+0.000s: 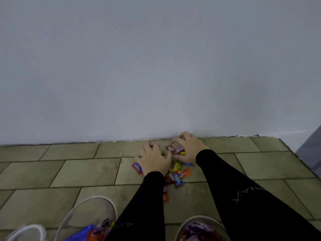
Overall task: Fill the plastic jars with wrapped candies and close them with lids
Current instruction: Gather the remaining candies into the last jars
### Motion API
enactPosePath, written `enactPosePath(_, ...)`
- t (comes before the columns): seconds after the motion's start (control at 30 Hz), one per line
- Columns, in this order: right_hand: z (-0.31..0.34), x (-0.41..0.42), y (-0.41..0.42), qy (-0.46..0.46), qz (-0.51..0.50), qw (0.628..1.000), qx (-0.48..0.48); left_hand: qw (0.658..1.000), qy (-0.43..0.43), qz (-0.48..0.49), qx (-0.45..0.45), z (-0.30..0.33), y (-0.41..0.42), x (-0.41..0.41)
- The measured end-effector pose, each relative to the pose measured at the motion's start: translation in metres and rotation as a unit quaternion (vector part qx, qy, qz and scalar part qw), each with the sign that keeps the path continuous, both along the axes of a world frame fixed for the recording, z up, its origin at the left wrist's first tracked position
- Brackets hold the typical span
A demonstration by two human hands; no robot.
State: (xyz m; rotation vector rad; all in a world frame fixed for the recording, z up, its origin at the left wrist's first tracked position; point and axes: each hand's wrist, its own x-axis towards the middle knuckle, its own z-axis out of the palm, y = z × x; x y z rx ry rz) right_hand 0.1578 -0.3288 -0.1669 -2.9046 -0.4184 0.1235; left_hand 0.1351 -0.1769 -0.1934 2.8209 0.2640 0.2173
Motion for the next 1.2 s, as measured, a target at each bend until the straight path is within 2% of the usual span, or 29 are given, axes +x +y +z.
enactPosePath(0.1,-0.003,-0.005,-0.002,0.032,-0.026,0.999,-0.027,0.999,0.034,0.005,-0.03,0.001,0.001,-0.008)
enactPosePath(0.23,-0.012,-0.008,0.003,0.059,-0.036,0.997,-0.044,0.997,0.071,-0.019,-0.008,-0.003,0.007,-0.012)
enactPosePath(0.4,-0.019,-0.009,0.01,0.018,-0.024,0.998,-0.055,0.997,0.057,-0.046,-0.002,0.0,0.004,-0.01)
enactPosePath(0.57,-0.027,-0.006,0.015,-0.031,-0.034,0.998,-0.035,0.999,0.027,-0.028,0.013,-0.001,0.002,-0.006)
enactPosePath(0.77,-0.027,0.002,0.016,-0.01,-0.032,0.999,0.0,1.0,-0.003,-0.03,0.003,-0.002,-0.001,0.001)
enactPosePath(0.9,-0.02,0.005,0.019,0.005,-0.038,0.999,-0.017,0.999,-0.003,-0.039,-0.002,-0.004,-0.001,0.004)
enactPosePath(1.07,-0.009,0.009,0.023,0.037,-0.047,0.998,-0.031,0.996,0.029,-0.077,0.028,-0.003,0.001,0.012)
enactPosePath(1.2,0.004,0.009,0.023,0.054,-0.053,0.997,-0.009,0.994,0.071,-0.076,0.018,0.007,0.004,0.018)
